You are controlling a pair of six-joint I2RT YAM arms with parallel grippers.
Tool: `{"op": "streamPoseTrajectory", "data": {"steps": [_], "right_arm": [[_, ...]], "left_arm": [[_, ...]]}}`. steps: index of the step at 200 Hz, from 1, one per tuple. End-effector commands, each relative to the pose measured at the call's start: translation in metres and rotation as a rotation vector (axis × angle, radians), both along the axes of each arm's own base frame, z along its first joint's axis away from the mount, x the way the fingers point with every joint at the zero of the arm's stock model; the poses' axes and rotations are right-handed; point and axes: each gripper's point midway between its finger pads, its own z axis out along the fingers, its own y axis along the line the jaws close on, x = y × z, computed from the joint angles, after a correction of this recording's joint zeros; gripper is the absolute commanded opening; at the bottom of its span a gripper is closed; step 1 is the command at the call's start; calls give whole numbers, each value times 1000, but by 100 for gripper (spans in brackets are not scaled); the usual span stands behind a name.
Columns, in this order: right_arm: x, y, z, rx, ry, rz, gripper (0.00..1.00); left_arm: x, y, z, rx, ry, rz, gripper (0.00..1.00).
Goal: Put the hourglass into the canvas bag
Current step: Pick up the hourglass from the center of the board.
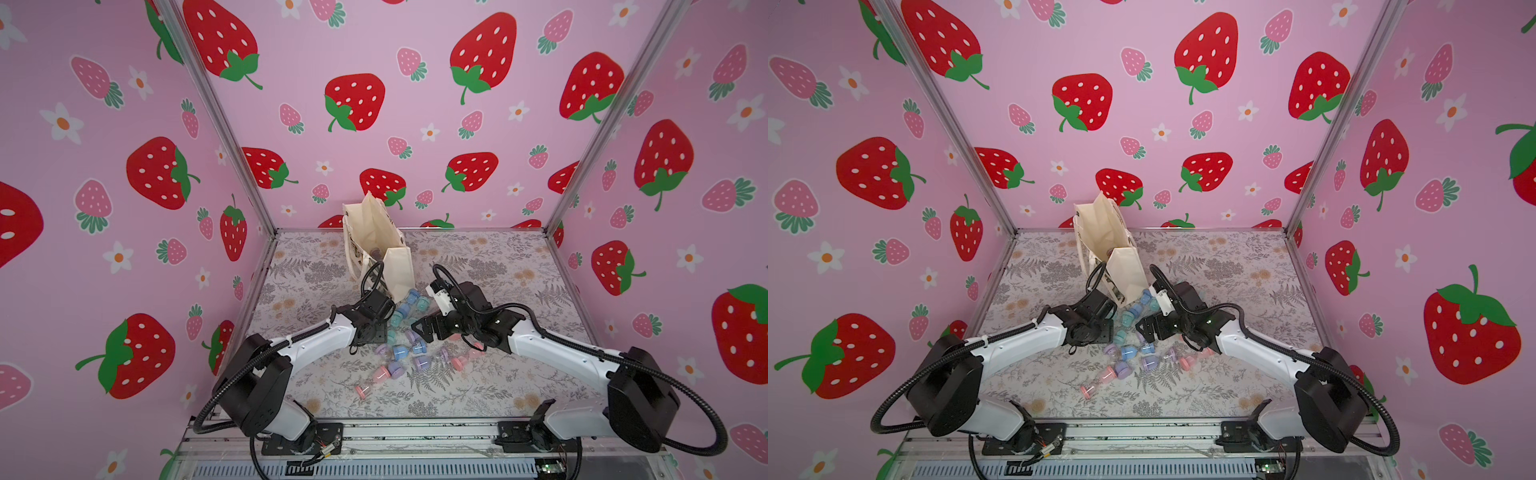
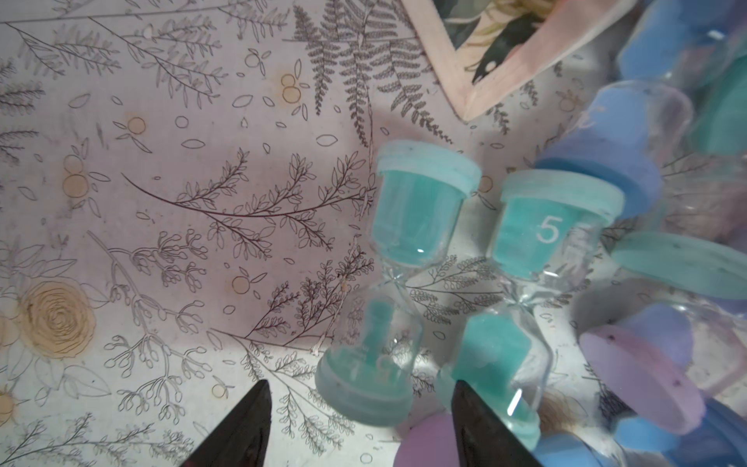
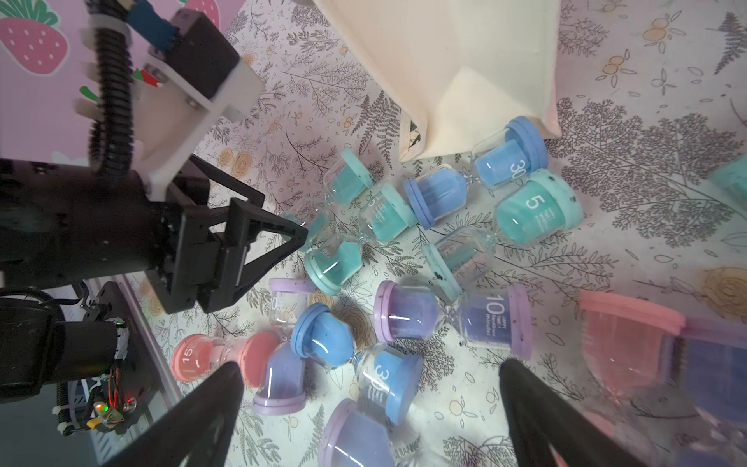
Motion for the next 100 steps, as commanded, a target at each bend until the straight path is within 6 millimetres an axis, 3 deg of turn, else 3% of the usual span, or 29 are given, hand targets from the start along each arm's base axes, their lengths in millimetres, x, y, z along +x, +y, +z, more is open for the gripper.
{"op": "streamPoseTrajectory", "data": {"steps": [1, 100], "right_arm": [[2, 5, -3, 7, 8, -7, 99], [7, 7, -10, -8, 16, -19, 99]], "left_arm": [[9, -5, -3, -17, -8, -2, 71], [9, -3, -35, -13, 78, 0, 60]]}}
